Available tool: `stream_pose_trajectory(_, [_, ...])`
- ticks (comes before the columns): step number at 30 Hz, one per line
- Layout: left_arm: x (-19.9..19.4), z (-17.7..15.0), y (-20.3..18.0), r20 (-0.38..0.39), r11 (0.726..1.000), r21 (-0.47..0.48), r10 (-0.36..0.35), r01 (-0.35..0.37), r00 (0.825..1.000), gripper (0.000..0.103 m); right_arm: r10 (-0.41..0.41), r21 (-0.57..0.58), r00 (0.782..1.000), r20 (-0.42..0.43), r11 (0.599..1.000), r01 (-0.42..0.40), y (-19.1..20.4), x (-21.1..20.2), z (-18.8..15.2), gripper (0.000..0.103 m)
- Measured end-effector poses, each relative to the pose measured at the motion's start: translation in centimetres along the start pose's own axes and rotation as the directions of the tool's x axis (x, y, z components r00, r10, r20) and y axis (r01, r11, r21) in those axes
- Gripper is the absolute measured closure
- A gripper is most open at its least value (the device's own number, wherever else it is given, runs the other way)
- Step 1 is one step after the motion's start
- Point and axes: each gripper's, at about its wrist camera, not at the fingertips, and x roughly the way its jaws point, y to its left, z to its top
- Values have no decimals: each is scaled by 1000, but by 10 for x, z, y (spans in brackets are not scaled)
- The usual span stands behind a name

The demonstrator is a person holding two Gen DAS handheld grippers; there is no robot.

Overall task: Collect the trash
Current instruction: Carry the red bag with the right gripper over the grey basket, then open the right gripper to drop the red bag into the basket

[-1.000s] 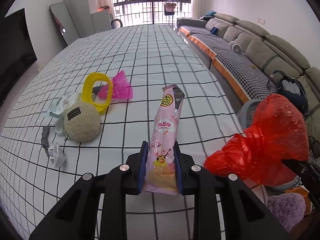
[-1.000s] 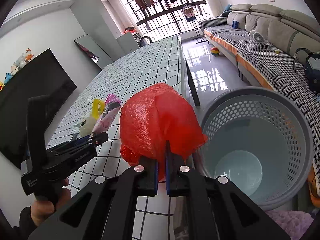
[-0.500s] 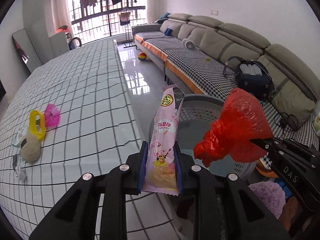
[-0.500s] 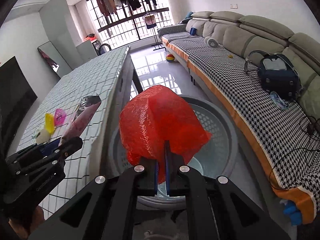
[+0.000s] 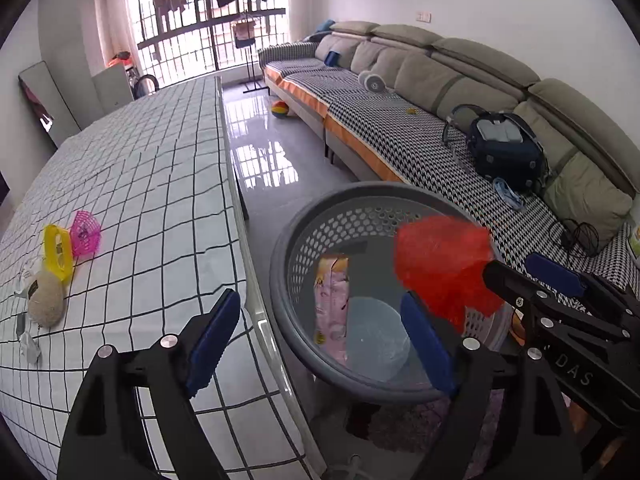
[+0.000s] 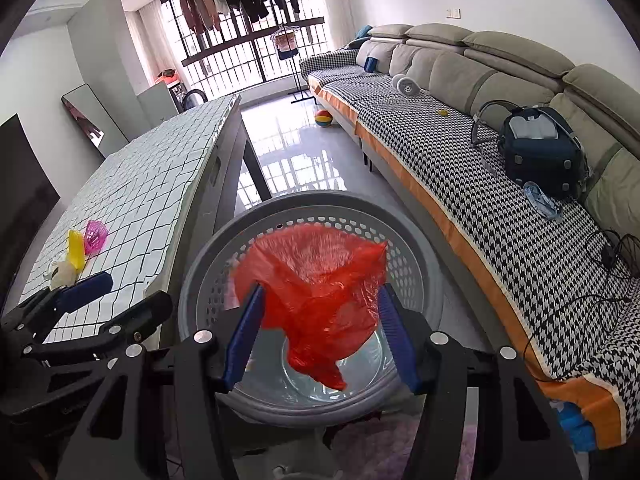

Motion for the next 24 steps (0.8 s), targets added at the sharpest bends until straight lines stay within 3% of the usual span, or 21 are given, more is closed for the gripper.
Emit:
stream_pose_trajectory(13, [-6,-1,15,0,998,-54,35,-35,999,22,1,8,1000,-9,1000,-1,6,-2,-7,47])
stream_pose_trajectory(24, [-19,-8,33,24,993,-102,54,-52,998,12,24,-22,1000,-13,999,-24,26,-3,-13,42])
